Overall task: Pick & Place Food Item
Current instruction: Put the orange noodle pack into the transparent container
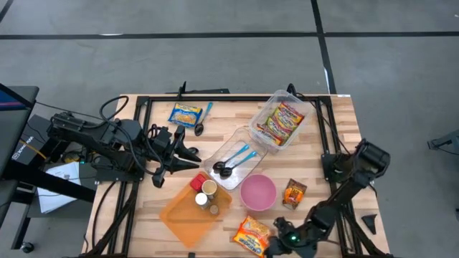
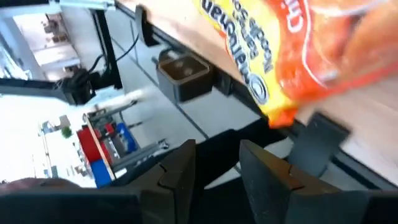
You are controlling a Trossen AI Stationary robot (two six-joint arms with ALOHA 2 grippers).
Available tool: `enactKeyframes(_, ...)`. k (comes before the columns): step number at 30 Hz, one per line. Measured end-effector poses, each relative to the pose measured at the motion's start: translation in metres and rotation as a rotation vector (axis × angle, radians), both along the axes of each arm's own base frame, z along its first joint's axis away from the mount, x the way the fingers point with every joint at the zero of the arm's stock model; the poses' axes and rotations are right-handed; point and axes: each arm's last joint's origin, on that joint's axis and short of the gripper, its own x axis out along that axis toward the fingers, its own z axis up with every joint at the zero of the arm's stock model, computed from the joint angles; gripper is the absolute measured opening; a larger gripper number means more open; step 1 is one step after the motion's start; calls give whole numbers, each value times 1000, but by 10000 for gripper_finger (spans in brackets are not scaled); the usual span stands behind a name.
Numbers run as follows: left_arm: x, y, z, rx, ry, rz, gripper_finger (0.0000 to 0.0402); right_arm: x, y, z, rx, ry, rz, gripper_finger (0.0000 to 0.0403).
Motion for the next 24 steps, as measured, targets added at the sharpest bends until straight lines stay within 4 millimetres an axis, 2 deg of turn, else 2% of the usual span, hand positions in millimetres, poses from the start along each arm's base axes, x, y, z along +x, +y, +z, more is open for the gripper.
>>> enactKeyframes(6,0,0,0,-5,1,0,76,11,-3,-13,-28,19,-30,122)
enactKeyframes(14,0,0,0,-6,2,0,76,13,-4,-11,-33,-4,-27,122)
enactKeyframes(24,0,0,0,2,0,0,76,20,-17,-18,-154,39,-5,122)
